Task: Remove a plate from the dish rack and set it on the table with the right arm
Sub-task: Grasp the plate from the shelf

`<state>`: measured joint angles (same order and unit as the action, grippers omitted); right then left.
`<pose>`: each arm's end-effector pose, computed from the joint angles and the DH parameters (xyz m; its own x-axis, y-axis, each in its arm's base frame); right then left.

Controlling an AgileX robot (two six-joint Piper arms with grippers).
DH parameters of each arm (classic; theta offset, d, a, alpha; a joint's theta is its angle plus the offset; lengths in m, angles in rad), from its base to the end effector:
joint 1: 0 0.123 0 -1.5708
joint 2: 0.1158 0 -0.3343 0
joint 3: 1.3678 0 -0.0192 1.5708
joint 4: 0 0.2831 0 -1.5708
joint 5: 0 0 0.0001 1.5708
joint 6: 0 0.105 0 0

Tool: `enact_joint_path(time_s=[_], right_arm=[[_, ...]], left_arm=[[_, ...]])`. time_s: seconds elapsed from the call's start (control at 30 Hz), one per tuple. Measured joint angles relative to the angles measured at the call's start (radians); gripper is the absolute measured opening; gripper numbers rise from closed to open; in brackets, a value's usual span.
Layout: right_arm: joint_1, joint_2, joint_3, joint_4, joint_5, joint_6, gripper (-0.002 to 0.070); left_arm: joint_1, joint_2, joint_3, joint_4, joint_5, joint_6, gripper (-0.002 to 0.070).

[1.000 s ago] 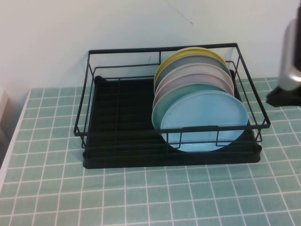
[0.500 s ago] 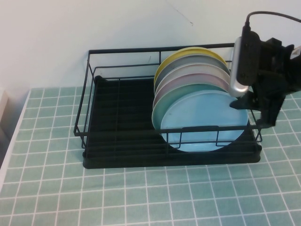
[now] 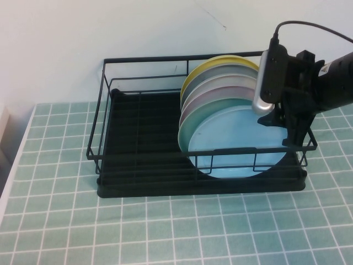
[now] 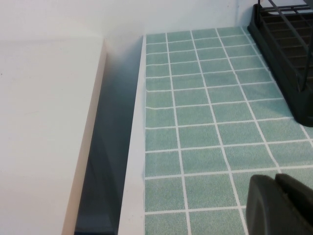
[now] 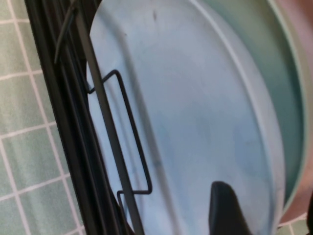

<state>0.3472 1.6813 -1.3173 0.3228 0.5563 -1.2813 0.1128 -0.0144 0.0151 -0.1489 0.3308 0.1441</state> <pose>0.3926 0.1608 0.3149 0.0095 -0.8813 -0.4724 -0.8128 0.2683 -0.5171 0.0499 0.0005 0.1753 -0.2373 -0.0237 -0.9712 -0.0652 0.9978 -0.0084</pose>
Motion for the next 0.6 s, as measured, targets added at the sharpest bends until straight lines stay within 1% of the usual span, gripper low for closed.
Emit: enact_joint_path(time_s=[0.2,0.33,0.4,0.53,0.6], right_arm=[[0.002,0.031,0.000,0.008,-0.006,0.000,0.0334],[0.002,0.052,0.000,0.024,-0.012,-0.006,0.0298],[0.002,0.056,0.000,0.026,-0.016,-0.013,0.0260],[0.002,0.059,-0.015,0.025,-0.021,-0.016,0.0106],[0.002,0.046,-0.036,0.024,-0.026,-0.007,0.0092]], left_arm=[[0.000,0.000,0.000,0.000,0.000,0.000,-0.0003],[0.000,0.000,0.000,0.000,0.000,0.000,-0.0003],[0.000,0.000,0.000,0.000,0.000,0.000,-0.0003],[0.000,0.000,0.000,0.000,0.000,0.000,-0.0003],[0.000,0.000,0.000,0.000,0.000,0.000,-0.0003]])
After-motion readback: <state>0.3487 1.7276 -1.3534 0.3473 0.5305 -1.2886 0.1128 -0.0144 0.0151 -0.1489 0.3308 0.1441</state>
